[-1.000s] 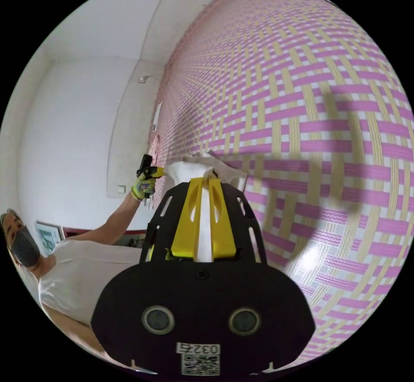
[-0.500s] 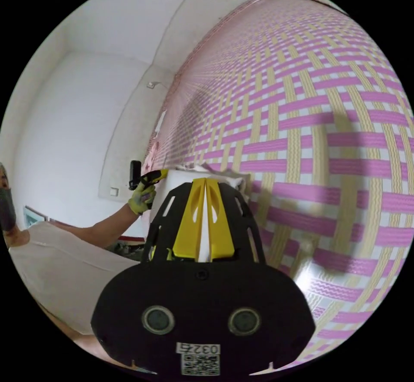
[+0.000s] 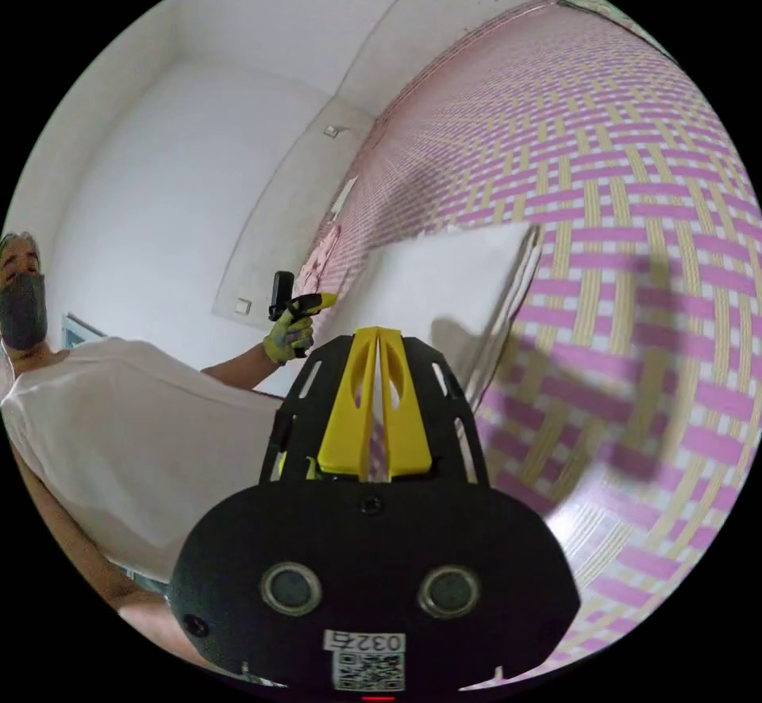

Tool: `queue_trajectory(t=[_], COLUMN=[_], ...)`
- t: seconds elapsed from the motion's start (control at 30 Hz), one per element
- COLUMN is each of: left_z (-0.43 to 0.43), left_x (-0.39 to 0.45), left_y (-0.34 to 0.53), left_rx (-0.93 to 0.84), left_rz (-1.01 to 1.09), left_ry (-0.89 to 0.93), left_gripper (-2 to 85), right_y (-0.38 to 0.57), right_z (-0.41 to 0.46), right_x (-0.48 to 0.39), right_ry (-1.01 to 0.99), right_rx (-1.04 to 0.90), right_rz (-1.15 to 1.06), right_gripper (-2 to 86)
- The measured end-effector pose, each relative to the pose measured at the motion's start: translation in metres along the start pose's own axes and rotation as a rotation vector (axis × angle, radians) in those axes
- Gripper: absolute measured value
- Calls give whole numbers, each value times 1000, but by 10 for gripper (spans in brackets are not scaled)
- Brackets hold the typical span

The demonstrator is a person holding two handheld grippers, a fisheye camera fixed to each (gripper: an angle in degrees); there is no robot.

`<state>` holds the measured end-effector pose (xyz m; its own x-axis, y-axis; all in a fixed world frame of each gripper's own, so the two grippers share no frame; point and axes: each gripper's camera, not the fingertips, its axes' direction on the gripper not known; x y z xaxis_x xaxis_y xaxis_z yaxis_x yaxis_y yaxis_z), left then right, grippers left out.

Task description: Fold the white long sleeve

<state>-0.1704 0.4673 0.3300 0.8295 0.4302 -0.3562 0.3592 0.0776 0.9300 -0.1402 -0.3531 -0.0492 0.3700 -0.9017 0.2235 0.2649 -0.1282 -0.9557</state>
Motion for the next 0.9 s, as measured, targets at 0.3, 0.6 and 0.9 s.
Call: queue_trajectory(t=[0.3, 0.6, 0.9], left_z=[29, -7, 21], left_x=[12, 7, 8], left_y=[79, 111, 106], left_rx=[-28, 88, 78], left_rz=[-113, -214, -222], left_ry=[-74, -88, -7], left_gripper=[-9, 14, 97], right_y=[96, 132, 141], right_z=[34, -26, 6], right_x=[9, 8, 15], right_ry=[46, 90, -27], right_rx=[-63, 32, 39], right_rz=[171, 345, 421], right_gripper=[-8, 102, 104])
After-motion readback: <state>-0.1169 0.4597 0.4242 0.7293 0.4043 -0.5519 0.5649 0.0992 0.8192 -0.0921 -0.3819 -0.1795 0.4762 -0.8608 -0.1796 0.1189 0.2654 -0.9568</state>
